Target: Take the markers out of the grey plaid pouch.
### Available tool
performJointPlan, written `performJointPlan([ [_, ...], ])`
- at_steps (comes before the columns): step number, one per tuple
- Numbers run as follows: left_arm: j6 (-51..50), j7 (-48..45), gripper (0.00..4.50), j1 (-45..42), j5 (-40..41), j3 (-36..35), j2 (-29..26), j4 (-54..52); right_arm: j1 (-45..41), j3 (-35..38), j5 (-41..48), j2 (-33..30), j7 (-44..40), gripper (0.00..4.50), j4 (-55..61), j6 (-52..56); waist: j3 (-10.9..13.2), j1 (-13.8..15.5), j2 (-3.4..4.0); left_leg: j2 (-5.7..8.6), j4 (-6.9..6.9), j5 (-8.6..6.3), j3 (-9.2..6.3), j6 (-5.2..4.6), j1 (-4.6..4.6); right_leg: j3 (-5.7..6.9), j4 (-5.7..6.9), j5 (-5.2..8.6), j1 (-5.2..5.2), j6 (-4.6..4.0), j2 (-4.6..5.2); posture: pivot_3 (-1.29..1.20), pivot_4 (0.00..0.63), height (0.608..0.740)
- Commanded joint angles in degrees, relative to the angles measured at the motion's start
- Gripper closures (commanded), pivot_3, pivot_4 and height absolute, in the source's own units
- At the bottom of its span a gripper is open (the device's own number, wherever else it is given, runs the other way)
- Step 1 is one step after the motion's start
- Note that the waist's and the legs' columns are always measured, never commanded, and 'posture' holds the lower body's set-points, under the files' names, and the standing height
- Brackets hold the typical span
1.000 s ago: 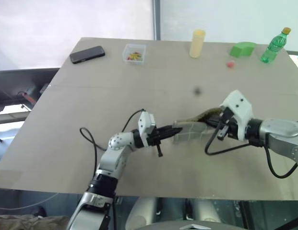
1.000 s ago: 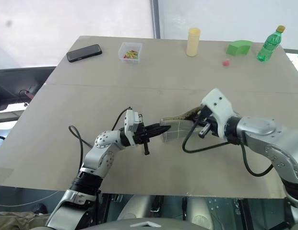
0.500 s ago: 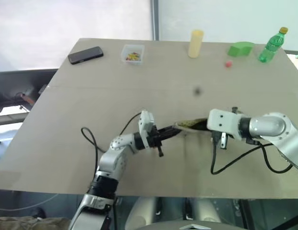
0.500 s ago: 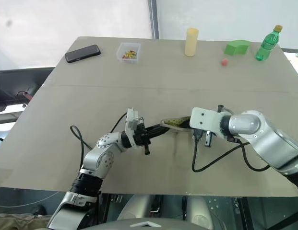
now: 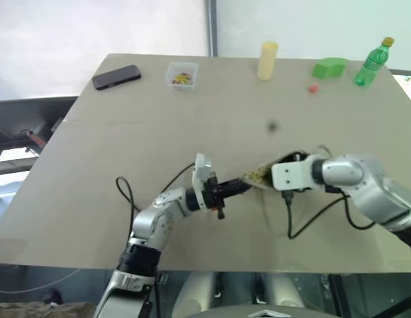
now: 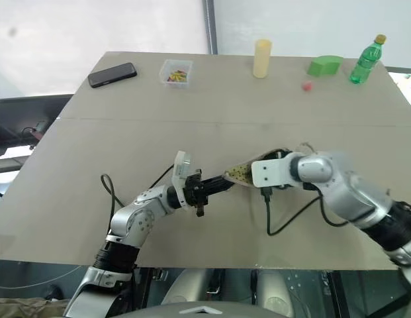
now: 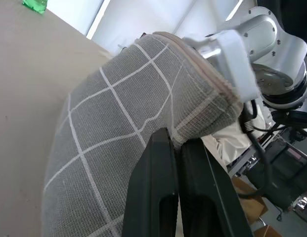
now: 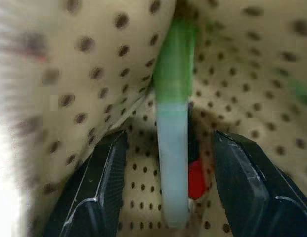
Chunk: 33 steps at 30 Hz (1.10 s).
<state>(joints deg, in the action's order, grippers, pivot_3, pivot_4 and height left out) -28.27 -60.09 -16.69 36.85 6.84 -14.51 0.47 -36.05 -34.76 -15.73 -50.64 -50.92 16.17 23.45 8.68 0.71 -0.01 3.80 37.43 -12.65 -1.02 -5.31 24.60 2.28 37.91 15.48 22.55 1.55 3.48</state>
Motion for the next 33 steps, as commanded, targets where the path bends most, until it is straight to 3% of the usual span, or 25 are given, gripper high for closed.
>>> performJointPlan([
  [1,0.1,-0.4,4.5,-0.2,1.6,-0.9,0.6,-2.4,-1.2,-1.2,-5.5,3.9,2.6,1.77,-5.8,-2.7,0.0,0.1,-0.01,0.0,0.0,0.01,-0.01,0.02,0.0,0.01,0.04,0.0,0.0,0.0,-0.01,0.0,0.15,0.74],
  [3,-0.2,0.0,4.5,-0.1,1.7,-0.9,1.0,-2.5,-0.1,-1.3,-6.3,6.9,3.3,1.77,-8.8,-3.7,0.0,0.1,-0.02,-0.02,-0.02,0.06,-0.05,0.1,-0.03,0.02,0.06,0.0,0.0,-0.01,-0.05,0.0,0.15,0.74],
  [4,-0.1,0.1,4.5,0.0,1.7,-0.8,1.2,-2.5,0.7,-1.5,-7.1,8.2,4.2,2.01,-10.7,-4.8,0.0,0.1,-0.02,-0.02,-0.02,0.07,-0.05,0.12,-0.05,0.02,0.1,0.0,0.0,-0.01,-0.05,0.0,0.15,0.74],
  [6,0.1,0.4,4.5,0.2,1.5,-0.7,1.6,-2.5,2.0,-0.6,-7.3,9.9,4.8,2.59,-12.8,-5.6,-0.1,0.0,-0.13,-0.03,-0.04,0.08,-0.05,0.14,-0.18,0.01,0.09,-0.01,-0.11,-0.02,-0.08,0.0,0.15,0.74],
  [9,0.4,1.0,4.5,0.3,1.3,-0.8,1.8,-2.6,3.1,3.2,-7.3,10.5,6.0,3.94,-12.6,-5.6,-0.1,0.1,-0.13,-0.03,-0.07,0.07,-0.04,0.15,-0.55,-0.01,0.08,0.0,-0.45,-0.02,-0.08,0.0,0.15,0.74],
  [10,0.4,1.0,4.5,0.3,1.2,-0.9,1.9,-2.6,3.2,3.9,-7.5,10.7,6.1,4.15,-12.6,-5.8,-0.1,0.1,-0.13,-0.03,-0.09,0.01,-0.06,0.24,-0.7,0.0,0.06,0.0,-0.63,-0.02,-0.08,0.0,0.15,0.74],
  [15,2.6,2.4,4.5,0.2,-0.1,-2.4,2.0,-1.2,7.5,19.2,5.1,10.0,2.2,4.16,3.3,0.2,0.0,0.4,-0.13,-0.03,-0.1,-0.07,-0.08,0.33,-0.76,0.01,0.02,0.0,-0.7,-0.03,-0.05,0.0,0.15,0.74],
  [20,4.6,2.5,4.5,-0.7,-1.2,-3.3,2.1,1.1,11.8,28.9,15.6,6.9,-3.7,4.16,17.9,10.1,0.0,0.3,-0.08,-0.03,-0.21,-0.08,-0.09,0.23,-0.62,0.01,-0.04,0.0,-0.6,-0.02,-0.03,0.0,0.15,0.74],
  [24,6.5,1.9,4.5,-1.6,-2.7,-3.3,1.9,3.0,13.3,34.0,21.6,5.0,-4.8,4.16,22.7,15.4,0.0,0.3,-0.09,-0.04,-0.28,-0.23,-0.13,0.0,-0.63,0.03,-0.09,0.01,-0.57,-0.03,-0.02,0.0,0.15,0.74],
  [30,15.5,1.3,4.5,-2.7,-9.3,-2.9,0.4,6.9,13.8,55.8,41.9,10.6,-1.6,4.16,29.2,37.8,0.0,0.4,-0.1,-0.03,-0.26,-0.26,-0.1,-0.04,-0.62,0.03,-0.13,0.01,-0.6,-0.03,0.05,0.0,0.15,0.74],
  [33,22.0,1.5,4.5,-2.5,-13.1,-3.1,-1.3,7.9,14.0,63.6,44.9,9.3,1.7,4.16,28.9,44.5,0.0,0.4,-0.09,-0.03,-0.3,-0.29,-0.1,-0.07,-0.61,0.04,-0.18,0.0,-0.61,-0.03,0.07,0.0,0.15,0.74],
])
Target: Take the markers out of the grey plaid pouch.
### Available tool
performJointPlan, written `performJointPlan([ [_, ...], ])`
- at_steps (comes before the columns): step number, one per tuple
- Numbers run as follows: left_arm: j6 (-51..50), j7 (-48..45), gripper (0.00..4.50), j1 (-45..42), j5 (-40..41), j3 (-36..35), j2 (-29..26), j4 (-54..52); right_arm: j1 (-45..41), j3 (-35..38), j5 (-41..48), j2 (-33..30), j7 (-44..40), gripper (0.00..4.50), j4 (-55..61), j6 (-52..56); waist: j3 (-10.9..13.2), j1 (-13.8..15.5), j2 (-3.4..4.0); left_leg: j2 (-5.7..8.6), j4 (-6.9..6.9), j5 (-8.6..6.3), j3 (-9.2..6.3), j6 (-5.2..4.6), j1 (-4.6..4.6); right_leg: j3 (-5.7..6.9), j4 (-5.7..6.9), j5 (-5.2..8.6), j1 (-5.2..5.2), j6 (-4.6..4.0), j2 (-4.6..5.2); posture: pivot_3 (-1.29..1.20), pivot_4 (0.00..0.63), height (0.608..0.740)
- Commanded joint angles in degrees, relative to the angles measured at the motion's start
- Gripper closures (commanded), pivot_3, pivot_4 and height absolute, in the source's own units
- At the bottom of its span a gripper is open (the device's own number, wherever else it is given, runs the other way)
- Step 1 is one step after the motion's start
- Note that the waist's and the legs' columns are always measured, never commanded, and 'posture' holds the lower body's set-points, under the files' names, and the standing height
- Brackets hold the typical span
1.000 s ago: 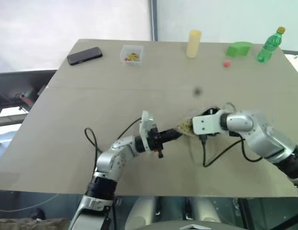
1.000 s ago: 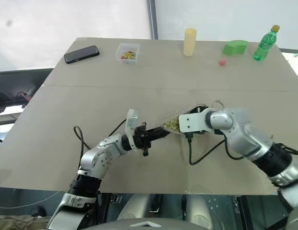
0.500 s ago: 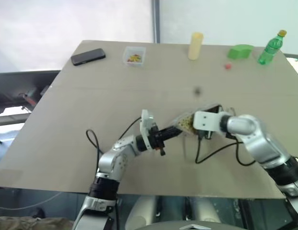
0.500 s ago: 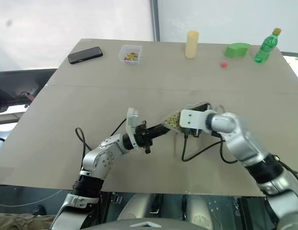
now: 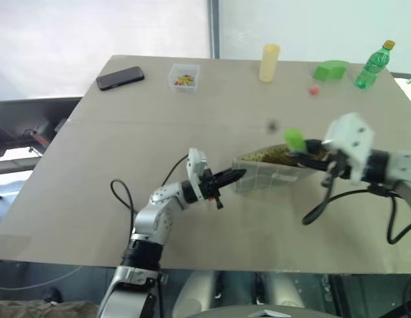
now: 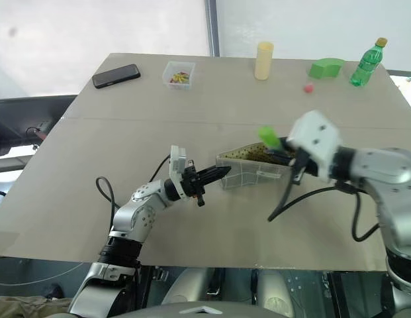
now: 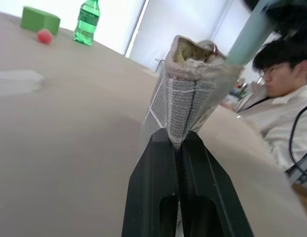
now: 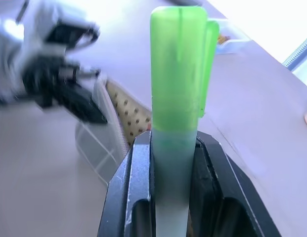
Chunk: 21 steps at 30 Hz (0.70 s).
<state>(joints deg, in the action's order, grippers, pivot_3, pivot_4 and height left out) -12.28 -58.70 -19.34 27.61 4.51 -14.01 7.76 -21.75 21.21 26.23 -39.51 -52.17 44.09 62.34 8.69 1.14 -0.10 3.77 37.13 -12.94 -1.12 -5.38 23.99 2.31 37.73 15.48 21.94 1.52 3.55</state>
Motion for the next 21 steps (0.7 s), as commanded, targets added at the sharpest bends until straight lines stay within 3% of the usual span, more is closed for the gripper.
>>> performJointPlan([
  [1,8.0,0.6,4.5,0.4,-4.9,-1.2,-2.5,0.6,-0.3,9.9,3.5,-2.9,3.9,4.16,0.3,7.5,0.0,-0.1,0.01,0.0,-0.02,-0.01,0.01,0.0,0.0,-0.01,-0.02,0.0,0.0,0.0,0.01,0.0,0.15,0.74],
  [4,12.9,1.8,4.5,1.3,-7.3,-2.4,-4.5,0.7,-2.0,14.0,5.2,-4.6,6.7,4.16,-2.3,11.4,0.0,-0.3,0.02,0.0,-0.09,-0.02,0.03,0.0,0.02,-0.01,-0.07,0.0,0.05,-0.01,0.03,0.0,0.15,0.74],
  [6,12.8,2.4,4.5,2.2,-6.8,-3.4,-5.1,0.2,-2.1,11.8,5.3,-5.5,8.9,4.16,-4.7,13.9,0.0,-0.3,0.03,0.0,-0.19,-0.01,0.07,-0.03,0.02,-0.04,-0.08,0.0,0.06,-0.01,0.03,0.0,0.15,0.74],
  [12,15.3,1.0,4.5,4.3,-6.9,-3.2,-6.1,-1.2,3.7,-9.5,-5.4,-9.1,12.9,4.16,-22.1,0.7,0.0,-0.3,0.06,0.01,-0.29,0.1,0.11,-0.21,0.04,-0.05,-0.2,0.01,0.12,-0.02,0.07,0.0,0.15,0.74],
  [17,16.4,-0.5,4.5,5.5,-7.0,-2.0,-6.4,-2.0,2.2,-19.4,-12.3,-10.7,11.4,4.16,-37.5,-11.5,0.0,-0.3,0.11,0.06,-0.15,0.15,0.2,-0.15,0.28,-0.07,-0.14,0.0,0.28,0.0,0.11,0.0,0.15,0.74],
  [18,16.6,-0.8,4.5,5.8,-7.0,-1.8,-6.4,-2.3,2.1,-19.9,-12.5,-10.9,11.1,3.11,-38.4,-12.7,0.0,-0.2,0.06,0.03,-0.11,0.16,0.18,-0.14,0.24,-0.06,-0.15,0.0,0.27,0.0,0.07,0.0,0.15,0.74],
  [21,17.0,-1.2,4.5,6.3,-7.0,-1.5,-6.6,-2.9,3.4,-19.3,-13.0,-11.8,10.6,1.84,-36.9,-15.2,0.0,-0.1,0.11,0.03,-0.08,0.1,0.15,-0.23,0.28,-0.03,-0.14,0.0,0.27,0.0,0.08,0.0,0.15,0.74],
])
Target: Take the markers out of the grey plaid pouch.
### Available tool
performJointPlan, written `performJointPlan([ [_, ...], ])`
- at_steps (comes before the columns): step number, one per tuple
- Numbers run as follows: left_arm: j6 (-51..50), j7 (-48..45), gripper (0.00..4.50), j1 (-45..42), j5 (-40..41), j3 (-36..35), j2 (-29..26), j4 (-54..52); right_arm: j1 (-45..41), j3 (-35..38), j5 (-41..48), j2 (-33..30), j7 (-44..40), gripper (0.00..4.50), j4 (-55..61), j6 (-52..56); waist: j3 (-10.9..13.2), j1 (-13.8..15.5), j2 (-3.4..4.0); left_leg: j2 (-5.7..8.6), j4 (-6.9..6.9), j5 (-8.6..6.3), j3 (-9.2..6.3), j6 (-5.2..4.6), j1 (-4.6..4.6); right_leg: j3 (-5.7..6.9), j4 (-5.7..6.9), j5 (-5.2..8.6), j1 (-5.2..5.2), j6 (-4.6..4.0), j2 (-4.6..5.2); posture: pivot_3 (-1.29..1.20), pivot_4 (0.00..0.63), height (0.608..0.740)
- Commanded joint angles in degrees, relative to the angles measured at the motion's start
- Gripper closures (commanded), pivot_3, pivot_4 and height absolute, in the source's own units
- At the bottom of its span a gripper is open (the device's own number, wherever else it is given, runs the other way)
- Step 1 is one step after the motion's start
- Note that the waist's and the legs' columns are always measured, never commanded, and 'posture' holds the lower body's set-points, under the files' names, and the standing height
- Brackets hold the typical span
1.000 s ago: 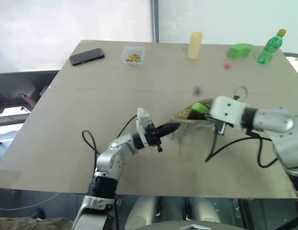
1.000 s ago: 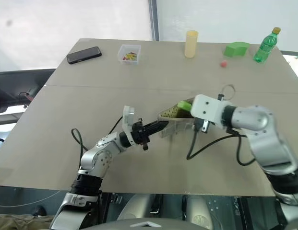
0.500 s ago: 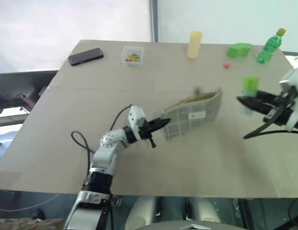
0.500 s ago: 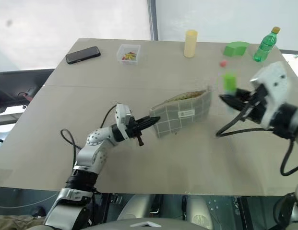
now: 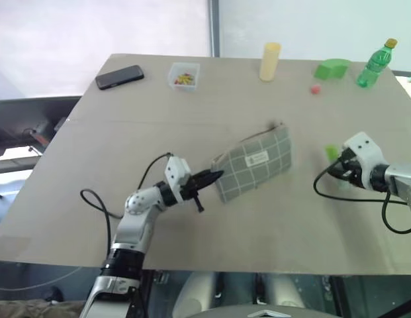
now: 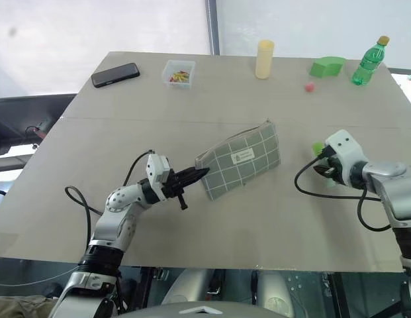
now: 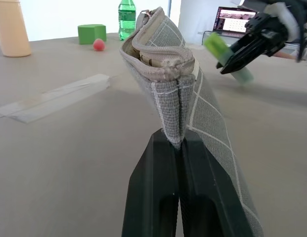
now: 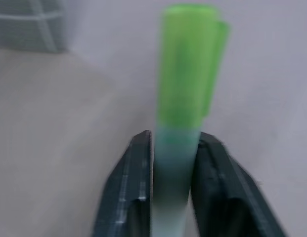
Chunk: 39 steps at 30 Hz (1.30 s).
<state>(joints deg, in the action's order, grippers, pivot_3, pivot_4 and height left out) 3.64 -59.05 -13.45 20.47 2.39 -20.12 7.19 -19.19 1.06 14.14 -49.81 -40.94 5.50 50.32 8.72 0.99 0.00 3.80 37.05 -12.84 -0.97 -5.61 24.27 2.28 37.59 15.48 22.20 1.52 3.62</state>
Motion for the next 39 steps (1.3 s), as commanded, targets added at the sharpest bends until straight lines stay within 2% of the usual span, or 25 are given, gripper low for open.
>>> performJointPlan([
  [1,1.2,-0.9,4.5,0.6,0.3,0.7,-0.4,-2.5,2.1,2.3,-0.7,-2.0,-0.7,1.24,3.8,-3.6,0.0,0.0,0.01,0.0,0.0,0.0,0.0,0.0,0.07,0.0,0.02,0.0,0.03,0.0,-0.01,0.0,0.15,0.74],
  [2,1.4,-1.1,4.5,0.6,0.3,0.8,-0.4,-2.6,3.2,3.9,0.0,-2.6,-0.9,0.94,6.0,-3.2,0.0,0.0,0.02,0.0,0.01,0.0,-0.01,0.0,0.13,0.0,0.04,0.0,0.1,0.0,-0.01,0.0,0.15,0.74],
  [6,4.2,-2.9,4.5,0.5,-0.6,2.1,-0.4,-2.2,6.5,15.7,7.8,-6.6,-6.0,0.94,19.0,0.0,0.1,0.2,0.16,0.0,0.08,0.08,-0.01,0.13,0.47,0.0,0.1,-0.01,0.4,0.02,-0.02,0.0,0.15,0.74],
  [8,7.0,-4.6,4.5,-0.1,-1.4,3.1,-0.3,-1.3,2.8,19.3,13.4,-6.3,-5.8,0.94,24.1,4.1,0.1,0.0,0.19,0.0,0.1,0.05,-0.01,0.08,0.47,0.0,0.1,-0.01,0.4,0.02,-0.02,0.0,0.15,0.74],
  [13,16.5,-7.4,4.5,-2.2,-4.9,5.7,-0.3,3.1,-9.8,11.3,16.4,-0.5,2.3,0.94,31.0,9.6,0.0,-0.1,0.11,-0.1,0.13,-0.02,-0.01,-0.02,0.36,0.05,0.13,-0.01,0.38,-0.01,-0.04,0.0,0.15,0.74],
  [14,17.4,-7.6,4.5,-2.7,-5.0,5.9,-0.2,3.9,-10.8,9.8,16.6,0.4,3.4,1.48,31.6,10.7,0.0,0.0,0.08,-0.1,0.13,-0.02,-0.01,-0.02,0.37,0.06,0.13,-0.01,0.4,-0.01,-0.04,0.0,0.15,0.74],
  [15,18.2,-7.9,4.5,-3.2,-5.2,6.2,-0.2,4.7,-11.3,8.2,16.7,0.7,3.8,1.76,32.5,11.2,0.0,0.0,0.08,-0.09,0.14,-0.02,-0.01,-0.02,0.38,0.07,0.12,-0.01,0.4,-0.01,-0.02,0.0,0.15,0.74],
  [18,20.1,-8.5,4.5,-4.5,-5.8,7.1,0.0,6.0,-10.2,4.6,16.7,-0.4,3.1,3.1,34.6,11.4,0.0,0.3,0.08,0.01,0.17,-0.04,0.0,-0.08,0.5,0.07,0.05,-0.01,0.45,-0.01,0.07,0.0,0.15,0.74],
  [19,20.3,-8.2,4.5,-4.8,-5.8,7.2,0.2,5.9,-9.8,4.1,16.7,-0.7,3.1,3.72,34.9,11.5,0.0,0.3,0.08,0.02,0.21,-0.08,0.0,-0.14,0.53,0.07,0.02,-0.02,0.45,0.0,0.07,0.0,0.15,0.74],
  [20,20.5,-8.0,4.5,-5.0,-5.9,7.2,0.3,5.8,-9.4,3.7,16.5,-0.8,3.2,4.06,35.0,11.4,0.0,0.3,0.08,0.04,0.24,-0.01,0.02,-0.02,0.54,0.06,-0.01,-0.02,0.44,0.01,0.08,0.0,0.15,0.74],
  [23,22.0,-7.0,4.5,-5.4,-6.9,7.5,0.3,5.6,-7.2,1.2,14.4,-3.4,2.4,4.06,35.3,9.8,0.0,0.2,0.08,0.05,0.24,-0.02,0.03,-0.03,0.56,0.06,-0.09,-0.02,0.41,0.01,0.07,0.0,0.15,0.74],
  [27,26.5,-4.3,4.5,-5.8,-9.6,7.2,0.3,5.9,-7.4,0.0,13.3,-2.7,3.3,4.06,34.0,7.6,0.0,0.0,0.09,0.03,0.24,-0.01,0.04,-0.02,0.51,0.06,0.05,-0.02,0.4,0.02,0.07,0.0,0.15,0.74],
  [36,32.5,-0.6,4.5,-8.4,-12.2,6.7,-0.1,9.5,-5.9,-5.1,8.0,-6.8,-1.1,4.06,28.8,0.6,0.0,-0.1,0.08,0.02,0.31,-0.04,0.03,-0.07,0.44,0.06,0.2,-0.03,0.42,0.02,0.04,0.0,0.15,0.74],
  [37,32.2,-0.1,4.5,-8.4,-12.1,6.5,-0.2,9.6,-5.1,-4.4,8.3,-7.2,-1.8,4.31,29.5,0.1,0.0,0.0,0.08,0.02,0.31,0.05,0.03,0.07,0.44,0.06,0.19,-0.03,0.41,0.03,0.03,0.0,0.15,0.74],
  [39,31.7,0.3,4.5,-8.4,-11.8,6.3,-0.5,9.7,-3.8,-3.1,8.4,-7.5,-2.4,4.31,30.9,-1.4,0.0,0.0,0.08,0.02,0.3,0.07,0.03,0.1,0.47,0.07,0.17,-0.03,0.4,0.03,0.02,0.0,0.15,0.74],
])
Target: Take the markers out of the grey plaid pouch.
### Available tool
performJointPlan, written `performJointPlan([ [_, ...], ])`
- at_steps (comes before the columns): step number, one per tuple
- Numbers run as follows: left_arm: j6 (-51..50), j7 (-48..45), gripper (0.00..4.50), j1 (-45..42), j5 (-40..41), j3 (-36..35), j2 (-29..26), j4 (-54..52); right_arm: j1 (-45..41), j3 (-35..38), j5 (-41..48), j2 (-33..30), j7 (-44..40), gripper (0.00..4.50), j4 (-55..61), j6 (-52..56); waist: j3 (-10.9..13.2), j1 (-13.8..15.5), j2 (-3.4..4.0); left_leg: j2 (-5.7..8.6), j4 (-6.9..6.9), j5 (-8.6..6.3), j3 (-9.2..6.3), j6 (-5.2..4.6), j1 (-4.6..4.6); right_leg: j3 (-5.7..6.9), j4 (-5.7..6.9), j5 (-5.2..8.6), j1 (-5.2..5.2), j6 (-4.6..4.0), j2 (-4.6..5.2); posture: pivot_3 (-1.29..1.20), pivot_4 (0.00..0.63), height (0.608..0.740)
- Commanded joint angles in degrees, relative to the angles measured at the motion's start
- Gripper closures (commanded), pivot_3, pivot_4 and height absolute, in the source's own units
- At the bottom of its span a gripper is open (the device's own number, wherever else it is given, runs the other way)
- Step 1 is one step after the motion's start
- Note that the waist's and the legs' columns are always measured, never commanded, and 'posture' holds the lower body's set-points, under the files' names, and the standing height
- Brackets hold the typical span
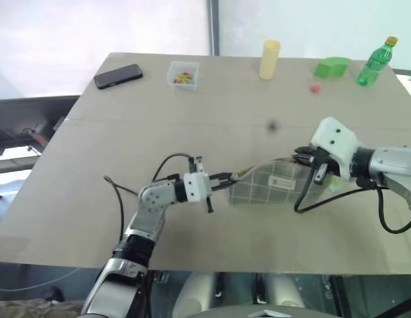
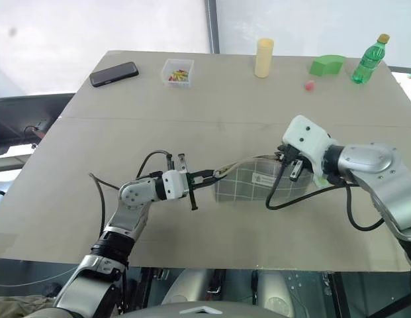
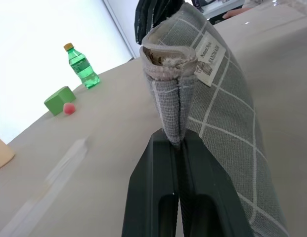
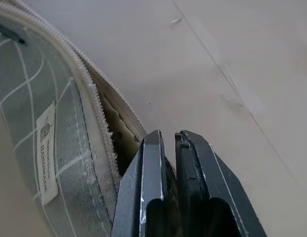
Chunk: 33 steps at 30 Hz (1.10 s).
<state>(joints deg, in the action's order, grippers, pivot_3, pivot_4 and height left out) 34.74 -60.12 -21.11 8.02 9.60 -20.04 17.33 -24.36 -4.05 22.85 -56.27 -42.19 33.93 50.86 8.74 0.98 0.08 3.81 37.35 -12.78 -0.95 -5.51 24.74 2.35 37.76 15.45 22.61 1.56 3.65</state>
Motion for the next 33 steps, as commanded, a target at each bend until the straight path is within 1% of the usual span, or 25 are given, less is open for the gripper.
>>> performJointPlan([
  [1,0.5,1.5,4.5,-0.7,0.7,-0.8,-0.7,-0.4,2.0,2.6,-0.4,-0.9,-1.2,4.31,3.2,-3.1,0.0,0.0,0.0,0.0,-0.01,0.0,0.0,0.0,0.0,0.0,0.0,0.0,0.0,0.0,-0.01,0.0,0.15,0.74],
  [7,0.4,2.1,4.5,-2.0,0.6,-0.4,-0.5,1.3,5.1,5.0,-0.8,-1.2,-1.0,4.31,6.8,-5.0,0.0,0.0,0.0,-0.02,0.02,0.0,0.0,0.0,-0.02,-0.01,0.06,0.0,-0.01,0.0,-0.01,0.0,0.15,0.74],
  [10,1.2,2.3,4.5,-3.0,0.3,-0.2,-0.3,3.0,6.1,7.0,-0.6,-1.6,-1.0,4.31,8.7,-4.7,0.0,0.0,0.0,-0.01,0.1,-0.07,0.0,-0.12,-0.04,-0.01,0.09,-0.02,0.0,0.03,0.0,0.0,0.15,0.74],
  [15,2.7,2.5,4.5,-3.5,0.2,0.0,-0.1,4.9,7.8,9.1,0.7,-2.6,-2.4,4.31,11.1,-3.8,0.0,0.0,0.0,-0.01,0.1,0.0,0.0,0.01,-0.03,0.0,0.08,-0.03,-0.01,0.05,-0.01,0.0,0.15,0.74],
  [17,3.1,2.4,4.5,-3.5,0.2,0.1,0.0,5.3,9.0,8.8,1.4,-3.5,-3.4,4.31,12.1,-3.5,0.0,0.1,0.0,-0.01,0.09,0.01,0.0,0.01,-0.03,0.0,0.08,-0.03,-0.01,0.05,-0.02,0.0,0.15,0.74],
  [20,4.0,2.0,4.5,-3.7,0.2,0.3,0.0,6.2,11.2,6.5,3.0,-4.5,-5.2,4.31,13.9,-2.0,0.0,0.0,0.0,-0.01,0.09,0.0,0.0,0.0,-0.03,-0.01,0.08,-0.03,-0.01,0.05,-0.01,0.0,0.15,0.74],
  [22,4.6,1.7,4.5,-3.7,0.3,0.5,0.0,6.6,11.8,3.5,0.9,-4.9,-4.9,4.31,13.5,-3.3,0.0,0.0,-0.01,-0.02,0.09,-0.03,0.0,-0.05,-0.03,-0.01,0.08,-0.03,-0.02,0.05,0.0,0.0,0.15,0.74],
  [24,5.2,1.2,4.5,-3.5,0.4,0.8,-0.1,6.8,10.2,2.1,-0.1,-3.4,-3.3,4.31,11.9,-3.0,0.0,0.0,-0.01,-0.02,0.1,-0.07,0.0,-0.12,-0.04,-0.01,0.08,-0.03,-0.01,0.05,0.0,0.0,0.15,0.74],
  [28,6.5,0.6,4.5,-3.0,0.3,1.0,-0.4,7.5,1.7,6.6,2.7,2.0,0.8,4.31,7.4,0.8,0.0,-0.1,-0.01,-0.01,0.16,-0.03,0.02,-0.05,-0.06,-0.03,0.11,-0.06,-0.02,0.08,-0.01,0.0,0.15,0.74],
  [30,7.1,0.6,4.5,-2.8,0.2,1.2,-0.5,8.0,-0.6,8.1,3.1,2.5,1.2,4.31,5.7,1.6,0.0,0.1,-0.02,-0.01,0.18,-0.01,0.02,-0.02,-0.05,-0.03,0.11,-0.07,-0.02,0.1,-0.01,0.0,0.15,0.74],
  [33,8.0,0.9,4.5,-2.1,-0.1,1.7,-0.3,8.1,-1.5,8.9,3.3,1.8,0.3,4.31,4.3,1.1,0.0,0.4,-0.05,0.0,0.16,0.01,0.0,0.01,-0.03,0.0,0.08,-0.07,-0.02,0.1,-0.01,0.0,0.15,0.74],
])
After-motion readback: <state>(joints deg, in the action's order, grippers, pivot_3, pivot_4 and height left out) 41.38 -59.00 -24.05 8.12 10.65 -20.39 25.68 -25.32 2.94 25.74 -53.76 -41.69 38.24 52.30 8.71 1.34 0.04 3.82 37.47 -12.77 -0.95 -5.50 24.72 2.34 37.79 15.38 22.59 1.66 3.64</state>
